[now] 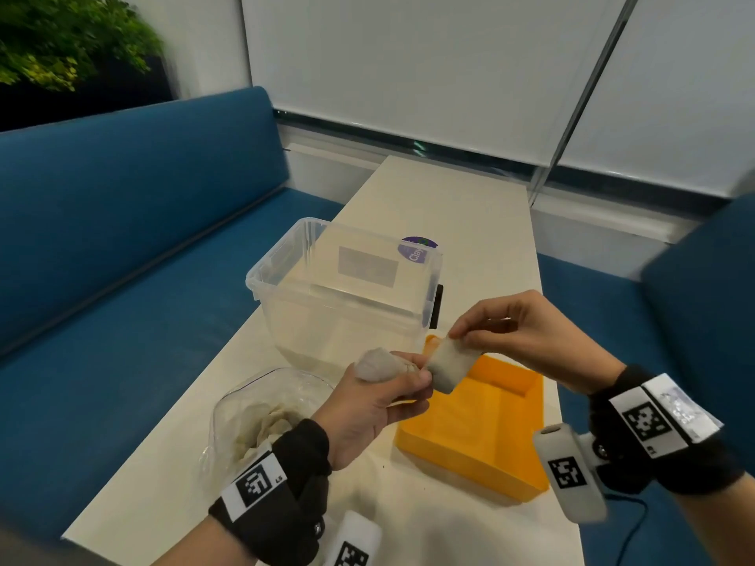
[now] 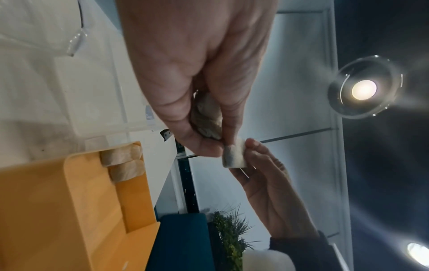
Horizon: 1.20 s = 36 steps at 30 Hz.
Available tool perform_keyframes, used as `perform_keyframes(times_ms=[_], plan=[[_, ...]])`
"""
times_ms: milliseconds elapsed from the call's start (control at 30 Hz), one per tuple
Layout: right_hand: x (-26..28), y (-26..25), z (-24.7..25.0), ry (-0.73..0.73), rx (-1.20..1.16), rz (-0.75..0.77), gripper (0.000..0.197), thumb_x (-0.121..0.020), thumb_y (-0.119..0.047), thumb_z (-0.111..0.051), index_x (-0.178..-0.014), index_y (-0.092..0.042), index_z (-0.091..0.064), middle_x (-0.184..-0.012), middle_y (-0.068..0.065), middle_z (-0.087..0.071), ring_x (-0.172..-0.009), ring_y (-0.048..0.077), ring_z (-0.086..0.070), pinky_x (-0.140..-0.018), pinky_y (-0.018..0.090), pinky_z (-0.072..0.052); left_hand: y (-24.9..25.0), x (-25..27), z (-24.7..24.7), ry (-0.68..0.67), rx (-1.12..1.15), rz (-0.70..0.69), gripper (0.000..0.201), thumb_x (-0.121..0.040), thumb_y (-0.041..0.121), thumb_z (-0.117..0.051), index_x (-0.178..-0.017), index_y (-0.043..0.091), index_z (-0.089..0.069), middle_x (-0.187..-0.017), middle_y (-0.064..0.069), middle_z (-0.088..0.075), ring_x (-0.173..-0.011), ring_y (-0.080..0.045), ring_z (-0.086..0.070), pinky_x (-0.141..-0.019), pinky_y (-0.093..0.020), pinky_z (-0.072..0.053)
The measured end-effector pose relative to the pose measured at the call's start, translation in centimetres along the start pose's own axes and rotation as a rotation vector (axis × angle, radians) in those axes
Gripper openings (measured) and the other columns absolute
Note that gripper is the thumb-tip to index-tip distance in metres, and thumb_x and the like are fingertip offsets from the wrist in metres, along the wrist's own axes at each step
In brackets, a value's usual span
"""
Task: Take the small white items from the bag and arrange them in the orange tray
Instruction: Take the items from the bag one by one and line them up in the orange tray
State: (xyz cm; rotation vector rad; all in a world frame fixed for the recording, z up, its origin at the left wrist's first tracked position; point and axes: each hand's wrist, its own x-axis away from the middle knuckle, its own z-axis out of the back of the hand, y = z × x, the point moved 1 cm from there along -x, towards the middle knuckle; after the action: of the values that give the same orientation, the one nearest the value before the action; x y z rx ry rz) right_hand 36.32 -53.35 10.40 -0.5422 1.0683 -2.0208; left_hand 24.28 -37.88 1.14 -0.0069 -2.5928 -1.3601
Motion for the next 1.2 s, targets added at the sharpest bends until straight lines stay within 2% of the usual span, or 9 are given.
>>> perform_keyframes(times_ms=[133, 200, 267, 367, 533, 633, 933, 1100, 1200], plan=[[-1.3, 2.2, 1.6, 0.109, 0.259, -0.011, 0.020, -0.084, -0.009, -0.066, -0.100, -0.020, -0.068, -0.090, -0.007, -0.071, -0.083, 0.005, -0.067, -0.074, 0.011, -0.053, -0.1, 0.0, 0.5, 0.048, -0.055, -0.001, 0.016, -0.082, 0.009, -0.069, -0.098, 0.011, -0.072, -0.081, -0.007, -0.066, -0.081, -0.017, -0.065, -0.076, -0.028, -0.057], [-2.4, 4.1, 2.2, 0.196, 0.383, -0.066, 0.018, -0.085, -0.008, -0.065, -0.100, -0.017, -0.069, -0.089, -0.005, -0.070, -0.081, 0.001, -0.063, -0.070, 0.006, -0.047, -0.2, 0.1, 0.8, 0.071, -0.057, 0.009, 0.017, -0.084, 0.007, -0.068, -0.100, 0.009, -0.071, -0.082, -0.008, -0.065, -0.081, -0.018, -0.065, -0.076, -0.029, -0.057], [-3.7, 6.4, 2.2, 0.230, 0.484, -0.153, 0.016, -0.087, -0.004, -0.062, -0.099, -0.010, -0.070, -0.093, 0.001, -0.068, -0.081, 0.007, -0.059, -0.073, 0.008, -0.041, -0.3, 0.2, 1.3, 0.095, -0.059, 0.018, 0.021, -0.084, 0.007, -0.068, -0.105, 0.005, -0.069, -0.083, -0.009, -0.064, -0.082, -0.019, -0.065, -0.077, -0.030, -0.058], [-5.0, 9.7, 1.4, 0.160, 0.619, -0.259, 0.013, -0.087, -0.003, -0.061, -0.094, -0.006, -0.072, -0.098, 0.007, -0.069, -0.084, 0.013, -0.057, -0.078, 0.018, -0.041, -0.4, 0.3, 1.9, 0.114, -0.073, 0.028, 0.029, -0.079, 0.012, -0.071, -0.107, 0.004, -0.067, -0.083, -0.009, -0.064, -0.084, -0.021, -0.064, -0.078, -0.032, -0.057], [-6.1, 13.6, -0.6, -0.035, 0.782, -0.378, 0.013, -0.083, -0.011, -0.062, -0.086, -0.018, -0.072, -0.096, 0.004, -0.067, -0.087, 0.020, -0.062, -0.079, 0.028, -0.053, -0.6, 0.6, 3.3, 0.157, -0.099, 0.029, 0.026, -0.086, 0.010, -0.067, -0.111, 0.003, -0.066, -0.082, -0.007, -0.066, -0.084, -0.020, -0.065, -0.076, -0.031, -0.056], [-6.8, 14.7, -1.8, -0.045, 0.873, -0.407, 0.015, -0.084, -0.010, -0.059, -0.090, -0.020, -0.068, -0.099, 0.005, -0.065, -0.088, 0.024, -0.062, -0.081, 0.033, -0.054, -0.7, 0.9, 4.1, 0.180, -0.098, 0.032, 0.024, -0.085, 0.008, -0.068, -0.109, 0.004, -0.067, -0.079, -0.007, -0.065, -0.080, -0.019, -0.065, -0.074, -0.030, -0.056], [-8.0, 15.9, -2.3, 0.035, 1.018, -0.428, 0.013, -0.090, -0.005, -0.042, -0.088, -0.017, -0.043, -0.088, 0.005, -0.056, -0.077, 0.024, -0.053, -0.083, 0.036, -0.045, -0.8, 1.7, 5.7, 0.208, -0.094, 0.028, 0.017, -0.085, 0.007, -0.067, -0.102, 0.007, -0.070, -0.077, -0.004, -0.064, -0.077, -0.016, -0.066, -0.071, -0.027, -0.055], [-7.8, 14.8, -1.8, 0.109, 0.947, -0.429, 0.019, -0.092, -0.015, -0.050, -0.110, -0.016, -0.046, -0.105, 0.006, -0.059, -0.090, 0.024, -0.057, -0.088, 0.039, -0.044, -0.7, 1.7, 5.4, 0.169, -0.097, 0.055, 0.021, -0.086, 0.006, -0.067, -0.107, 0.006, -0.068, -0.080, -0.004, -0.064, -0.079, -0.016, -0.066, -0.073, -0.027, -0.056], [-7.1, 11.4, -1.8, 0.202, 0.818, -0.314, 0.014, -0.092, -0.023, -0.054, -0.105, -0.016, -0.052, -0.100, 0.005, -0.061, -0.086, 0.022, -0.058, -0.084, 0.040, -0.049, -0.4, 1.5, 5.1, 0.142, -0.103, 0.079, 0.026, -0.086, 0.004, -0.066, -0.112, 0.006, -0.065, -0.089, -0.008, -0.068, -0.080, -0.017, -0.066, -0.073, -0.028, -0.056]])
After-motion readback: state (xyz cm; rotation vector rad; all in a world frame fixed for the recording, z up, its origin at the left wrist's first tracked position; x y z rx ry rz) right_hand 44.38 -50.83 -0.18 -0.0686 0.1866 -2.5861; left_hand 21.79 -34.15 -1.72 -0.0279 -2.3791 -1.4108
